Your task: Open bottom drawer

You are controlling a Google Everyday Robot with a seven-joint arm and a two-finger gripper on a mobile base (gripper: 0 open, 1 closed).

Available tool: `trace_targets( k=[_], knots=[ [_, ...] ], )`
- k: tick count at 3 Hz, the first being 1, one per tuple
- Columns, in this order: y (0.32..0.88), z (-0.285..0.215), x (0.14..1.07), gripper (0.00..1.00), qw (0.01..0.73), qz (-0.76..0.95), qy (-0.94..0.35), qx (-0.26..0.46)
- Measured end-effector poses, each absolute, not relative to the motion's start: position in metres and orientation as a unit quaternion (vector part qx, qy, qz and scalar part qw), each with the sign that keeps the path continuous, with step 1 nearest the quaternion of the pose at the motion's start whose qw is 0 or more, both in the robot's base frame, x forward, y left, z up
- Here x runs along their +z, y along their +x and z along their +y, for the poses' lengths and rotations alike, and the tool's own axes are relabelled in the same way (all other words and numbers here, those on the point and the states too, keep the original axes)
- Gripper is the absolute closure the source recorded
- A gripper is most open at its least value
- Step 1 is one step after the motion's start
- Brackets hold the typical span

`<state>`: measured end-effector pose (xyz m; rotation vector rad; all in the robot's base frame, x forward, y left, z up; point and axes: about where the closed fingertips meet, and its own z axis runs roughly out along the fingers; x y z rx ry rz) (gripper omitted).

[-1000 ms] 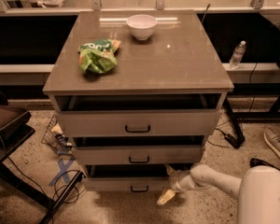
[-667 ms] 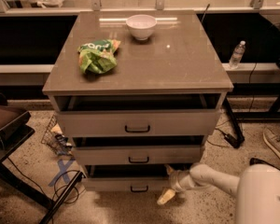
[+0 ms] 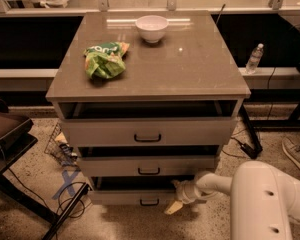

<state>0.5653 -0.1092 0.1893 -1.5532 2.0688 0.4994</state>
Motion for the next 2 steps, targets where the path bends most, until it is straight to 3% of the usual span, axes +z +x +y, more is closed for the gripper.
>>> trace_targets(
  k=[1, 2],
  knots=[
    [0.54, -0.125, 0.188, 0.49, 0.244, 0.783, -0.546, 0.172],
    [0.517, -0.134, 0.191, 0.71, 0.243, 0.793, -0.532, 0.169]
  ],
)
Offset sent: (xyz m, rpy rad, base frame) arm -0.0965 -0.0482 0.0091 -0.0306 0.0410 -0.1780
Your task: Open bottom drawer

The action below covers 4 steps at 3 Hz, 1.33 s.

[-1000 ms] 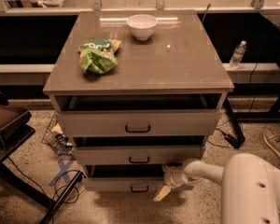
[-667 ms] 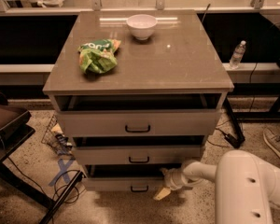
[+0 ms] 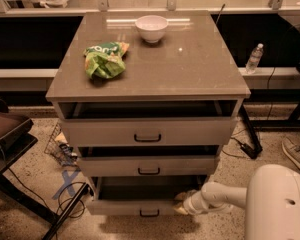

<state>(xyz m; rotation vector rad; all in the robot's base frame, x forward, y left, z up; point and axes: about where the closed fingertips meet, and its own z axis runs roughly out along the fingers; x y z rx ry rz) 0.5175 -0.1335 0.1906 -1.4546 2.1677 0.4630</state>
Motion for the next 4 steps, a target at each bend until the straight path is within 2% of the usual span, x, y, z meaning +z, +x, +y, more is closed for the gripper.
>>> trace_targets(
  k=[1, 2, 3, 4],
  knots=[
    [0.517, -0.134, 0.193, 0.95, 0.243, 0.793, -0.532, 0.169],
    [0.514, -0.134, 0.194, 1.0, 0.242, 0.794, -0.531, 0.169],
    [0.487, -0.142, 0.199, 1.0, 0.24, 0.803, -0.519, 0.166],
    [0.487, -0.142, 0.199, 1.0, 0.24, 0.803, -0.519, 0.166]
  ],
)
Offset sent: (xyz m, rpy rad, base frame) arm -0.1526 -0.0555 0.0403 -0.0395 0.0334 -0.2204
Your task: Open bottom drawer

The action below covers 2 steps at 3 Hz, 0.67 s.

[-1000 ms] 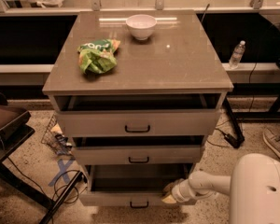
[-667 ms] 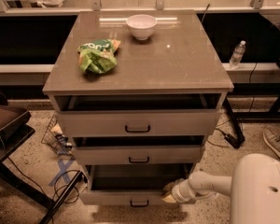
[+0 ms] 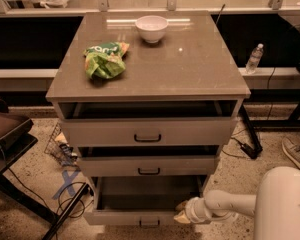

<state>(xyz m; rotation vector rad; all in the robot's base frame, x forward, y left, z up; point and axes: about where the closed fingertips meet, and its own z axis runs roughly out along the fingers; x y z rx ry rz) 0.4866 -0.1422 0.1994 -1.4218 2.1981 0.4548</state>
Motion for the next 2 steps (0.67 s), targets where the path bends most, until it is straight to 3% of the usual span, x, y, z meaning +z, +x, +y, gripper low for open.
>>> trace_targets(
  k=[2],
  knots=[
    [0.464, -0.1461, 0.2039, 1.0, 0.235, 0.807, -0.517, 0.165]
  ],
)
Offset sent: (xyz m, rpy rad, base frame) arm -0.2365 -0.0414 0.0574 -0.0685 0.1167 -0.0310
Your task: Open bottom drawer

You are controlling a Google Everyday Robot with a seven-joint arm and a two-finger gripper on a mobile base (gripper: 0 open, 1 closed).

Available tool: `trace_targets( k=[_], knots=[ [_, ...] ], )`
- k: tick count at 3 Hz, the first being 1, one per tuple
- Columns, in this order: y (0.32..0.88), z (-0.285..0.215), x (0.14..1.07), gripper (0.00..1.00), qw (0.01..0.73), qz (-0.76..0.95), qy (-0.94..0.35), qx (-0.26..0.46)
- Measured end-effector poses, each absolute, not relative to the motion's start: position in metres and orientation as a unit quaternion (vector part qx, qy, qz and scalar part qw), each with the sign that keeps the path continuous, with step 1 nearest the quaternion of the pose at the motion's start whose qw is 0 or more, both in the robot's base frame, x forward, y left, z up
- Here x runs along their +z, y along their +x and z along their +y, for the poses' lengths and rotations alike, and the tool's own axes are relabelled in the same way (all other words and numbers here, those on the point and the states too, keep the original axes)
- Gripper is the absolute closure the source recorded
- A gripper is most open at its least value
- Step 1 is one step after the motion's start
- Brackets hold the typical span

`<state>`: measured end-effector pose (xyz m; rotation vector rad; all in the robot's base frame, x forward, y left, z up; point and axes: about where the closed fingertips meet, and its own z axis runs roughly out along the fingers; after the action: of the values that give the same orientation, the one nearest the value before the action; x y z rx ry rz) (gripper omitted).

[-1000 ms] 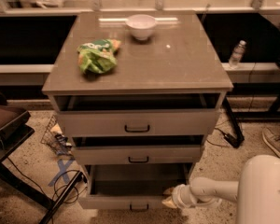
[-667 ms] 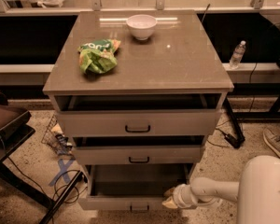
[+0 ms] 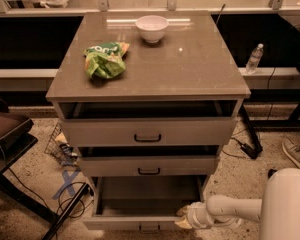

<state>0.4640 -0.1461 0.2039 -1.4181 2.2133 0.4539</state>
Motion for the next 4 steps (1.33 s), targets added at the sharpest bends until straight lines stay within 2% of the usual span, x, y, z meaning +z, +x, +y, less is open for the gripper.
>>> trace_targets(
  k=[1, 3, 4],
  knots=[
    [0.4412, -0.1482, 0.2094, 1.0, 0.227, 0.807, -0.519, 0.168],
    [0.4411, -0.1482, 0.2094, 1.0, 0.227, 0.807, -0.519, 0.168],
    [0.4402, -0.1467, 0.2086, 0.82, 0.226, 0.807, -0.519, 0.169]
  ],
)
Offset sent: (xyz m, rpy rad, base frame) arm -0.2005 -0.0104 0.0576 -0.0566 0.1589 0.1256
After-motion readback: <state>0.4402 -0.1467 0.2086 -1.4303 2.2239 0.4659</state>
